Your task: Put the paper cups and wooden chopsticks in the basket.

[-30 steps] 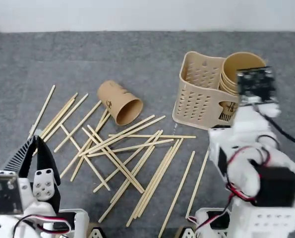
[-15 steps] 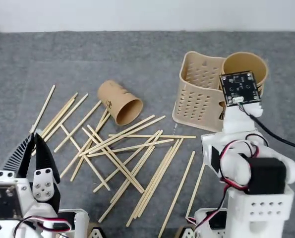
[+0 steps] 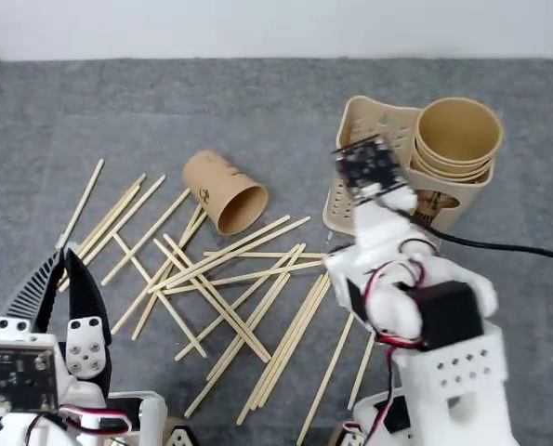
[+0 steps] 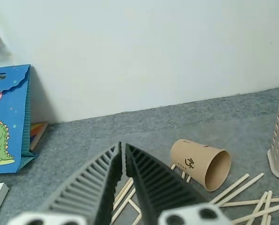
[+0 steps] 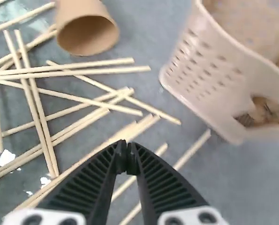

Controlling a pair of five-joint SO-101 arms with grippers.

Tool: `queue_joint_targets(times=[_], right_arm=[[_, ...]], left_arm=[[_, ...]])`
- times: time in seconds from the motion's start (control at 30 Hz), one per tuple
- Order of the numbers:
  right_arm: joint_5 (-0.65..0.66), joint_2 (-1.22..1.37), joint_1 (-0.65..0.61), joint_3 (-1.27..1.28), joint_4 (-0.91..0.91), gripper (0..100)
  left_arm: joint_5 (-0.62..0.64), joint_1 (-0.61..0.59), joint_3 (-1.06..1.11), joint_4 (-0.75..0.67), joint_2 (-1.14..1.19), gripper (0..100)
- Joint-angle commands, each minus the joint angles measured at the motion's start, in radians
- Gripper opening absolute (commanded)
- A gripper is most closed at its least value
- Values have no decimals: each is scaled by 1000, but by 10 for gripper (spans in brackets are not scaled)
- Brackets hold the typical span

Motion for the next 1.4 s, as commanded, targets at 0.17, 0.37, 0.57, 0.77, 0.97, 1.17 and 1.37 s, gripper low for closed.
queue_joint_targets(times=[0.17, 0.37, 0.57, 0.77, 0.97, 1.17, 1.37], right_arm=[[199, -10, -36, 181, -303, 209], [249, 84, -59, 219, -403, 209], [247, 308, -62, 169, -518, 210], [249, 478, -111, 117, -596, 211], [249, 515, -165, 107, -644, 210], [249, 518, -196, 129, -723, 209], [250, 530, -196, 192, -905, 209]], left_arm=[[-74, -60, 108, -40, 5, 19], [-100, -290, 311, -239, 0, 19], [-92, -319, 547, -376, -2, 19], [-92, -319, 700, -486, -2, 19], [2, -318, 762, -537, -2, 19], [23, -318, 773, -539, -2, 19], [25, -324, 771, -539, -2, 19]])
